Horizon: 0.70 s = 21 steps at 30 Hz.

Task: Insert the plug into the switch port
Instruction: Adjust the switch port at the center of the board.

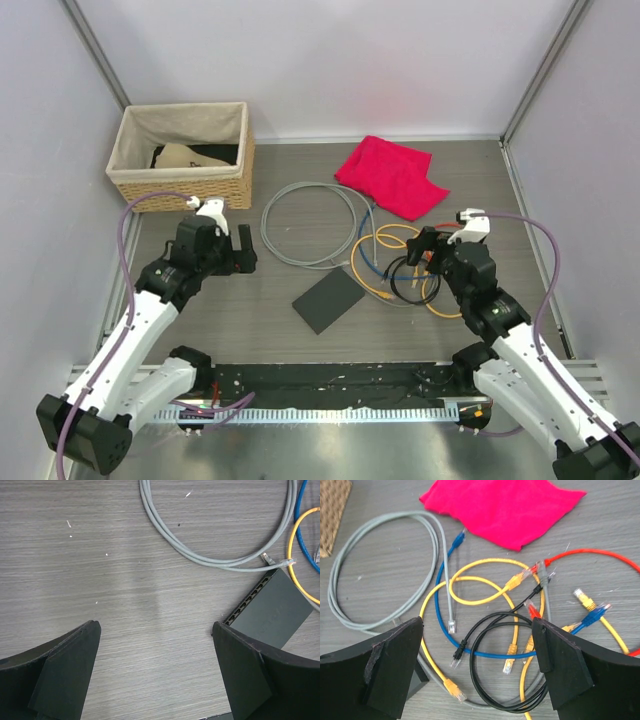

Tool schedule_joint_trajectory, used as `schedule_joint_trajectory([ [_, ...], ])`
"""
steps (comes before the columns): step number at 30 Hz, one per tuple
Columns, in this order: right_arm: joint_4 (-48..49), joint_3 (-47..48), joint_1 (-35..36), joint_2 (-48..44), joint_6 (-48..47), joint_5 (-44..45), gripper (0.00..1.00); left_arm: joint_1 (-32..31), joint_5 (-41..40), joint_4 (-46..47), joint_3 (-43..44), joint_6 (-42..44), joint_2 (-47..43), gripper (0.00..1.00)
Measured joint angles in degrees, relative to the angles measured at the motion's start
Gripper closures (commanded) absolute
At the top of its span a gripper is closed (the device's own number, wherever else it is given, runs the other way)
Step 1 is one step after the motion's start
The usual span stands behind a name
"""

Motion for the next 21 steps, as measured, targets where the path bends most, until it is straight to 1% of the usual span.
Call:
schedule_joint_trajectory([
  [5, 0.2, 0.0, 0.0, 4.2, 0.4, -3.5, 0.0, 0.0, 0.0, -0.5, 0.0, -1.4, 1.6, 0.0],
  [12, 2.4, 0.2, 0.0, 10.9, 0.7, -14.5, 0.01, -0.8, 2.0, -1.3, -0.4, -7.8, 3.1, 0.0],
  [15, 2.8, 1.5, 0.0, 15.9, 0.7, -20.2, 0.01, -3.5, 2.4, -0.9, -2.6, -12.3, 2.2, 0.0],
  [19, 5.2, 4.3, 0.6, 24.1, 1.0, -26.5, 0.05, -10.2, 2.6, 0.9, -8.6, -20.7, -0.6, 0.0],
  [21, 6.6, 5.4, 1.3, 28.1, 1.2, -28.9, 0.06, -13.8, 2.1, 2.9, -12.0, -25.3, -1.7, 0.0],
])
